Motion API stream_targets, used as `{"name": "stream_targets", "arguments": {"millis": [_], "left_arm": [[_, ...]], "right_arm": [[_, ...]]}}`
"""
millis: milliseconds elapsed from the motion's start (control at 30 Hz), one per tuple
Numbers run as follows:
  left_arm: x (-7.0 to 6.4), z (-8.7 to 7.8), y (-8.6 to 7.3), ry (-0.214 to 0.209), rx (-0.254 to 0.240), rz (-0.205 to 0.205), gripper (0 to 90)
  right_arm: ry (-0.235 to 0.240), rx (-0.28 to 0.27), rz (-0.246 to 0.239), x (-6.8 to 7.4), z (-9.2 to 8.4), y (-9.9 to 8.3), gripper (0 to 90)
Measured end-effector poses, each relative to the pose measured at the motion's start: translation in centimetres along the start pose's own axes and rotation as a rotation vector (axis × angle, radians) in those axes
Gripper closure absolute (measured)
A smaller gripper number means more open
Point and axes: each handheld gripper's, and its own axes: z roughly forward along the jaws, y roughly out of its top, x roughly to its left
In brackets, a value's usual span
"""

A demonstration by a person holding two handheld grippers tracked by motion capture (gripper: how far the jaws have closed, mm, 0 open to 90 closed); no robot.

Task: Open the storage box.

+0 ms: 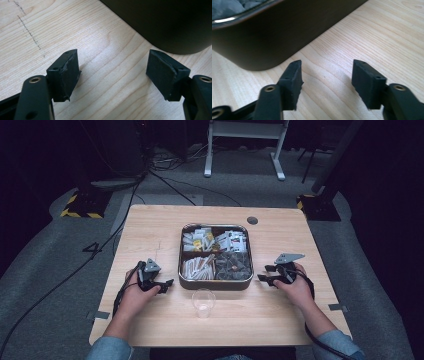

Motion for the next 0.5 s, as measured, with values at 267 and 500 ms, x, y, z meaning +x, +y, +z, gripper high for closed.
{"name": "stream_targets", "arguments": {"millis": [267, 500], "left_arm": [[0.0, 0.0, 0.0, -0.002, 0.003, 0.000, 25.5], [-0.2, 0.2, 0.0, 0.017, 0.016, -0.031, 16.7]], "right_arm": [[0.017, -0.012, -0.014, -0.6, -1.1, 1.1, 44.1], [0.057, -0.050, -0.039, -0.2, -2.4, 3.9, 46.0]]}}
